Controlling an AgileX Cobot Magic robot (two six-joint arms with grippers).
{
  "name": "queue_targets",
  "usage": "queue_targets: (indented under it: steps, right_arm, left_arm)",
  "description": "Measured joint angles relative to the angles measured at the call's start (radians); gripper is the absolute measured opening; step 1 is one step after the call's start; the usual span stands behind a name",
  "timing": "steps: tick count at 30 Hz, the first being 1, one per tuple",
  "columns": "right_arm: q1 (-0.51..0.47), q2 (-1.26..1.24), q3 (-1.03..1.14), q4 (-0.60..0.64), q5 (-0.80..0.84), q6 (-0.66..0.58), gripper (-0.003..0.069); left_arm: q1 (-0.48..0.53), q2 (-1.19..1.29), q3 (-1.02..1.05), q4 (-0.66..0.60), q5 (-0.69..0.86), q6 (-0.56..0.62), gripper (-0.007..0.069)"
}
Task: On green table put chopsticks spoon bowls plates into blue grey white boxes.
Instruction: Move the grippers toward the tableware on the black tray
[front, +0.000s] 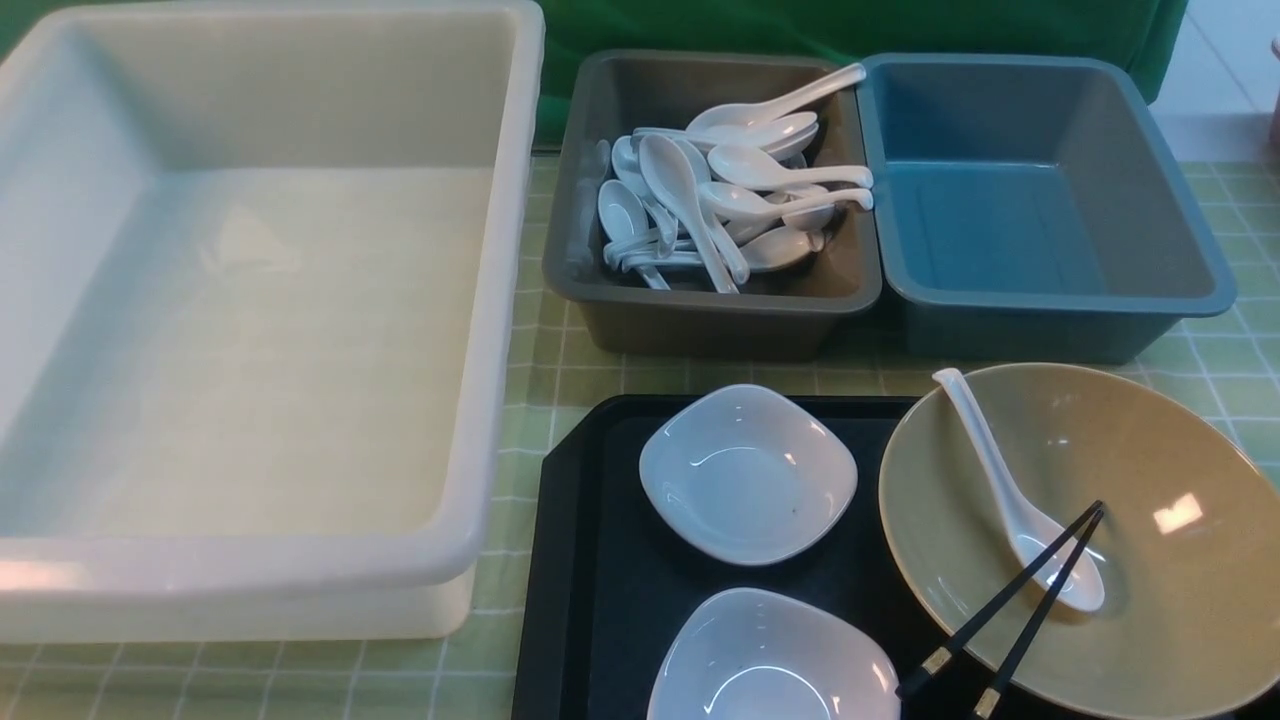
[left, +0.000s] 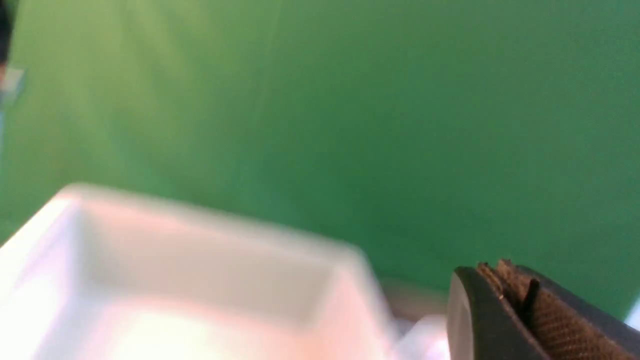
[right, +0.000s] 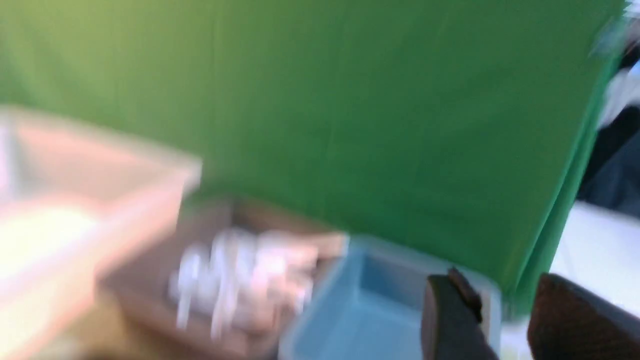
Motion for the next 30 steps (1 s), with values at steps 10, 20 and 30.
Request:
queue_targets:
  steps: [10,20,30]
  right_arm:
    - [0.000,0.227,0.033,0.013,0.465,0.024,0.0245]
    - [0.000,0.538,-0.006,0.201,0.592,-0.112,0.0246]
    - [0.001,0.624,-0.006,0.218,0.572,-1.073,0.0266]
  left_arm:
    - [-0.036,0.104,0.085,-0.245,0.217,0.063,-0.0001]
    - [-0.251,0.104,0.122,-0.576,0.207,0.360,-0.0001]
    - [-0.324,0.104,0.122,-0.700,0.296,0.695,-0.0001]
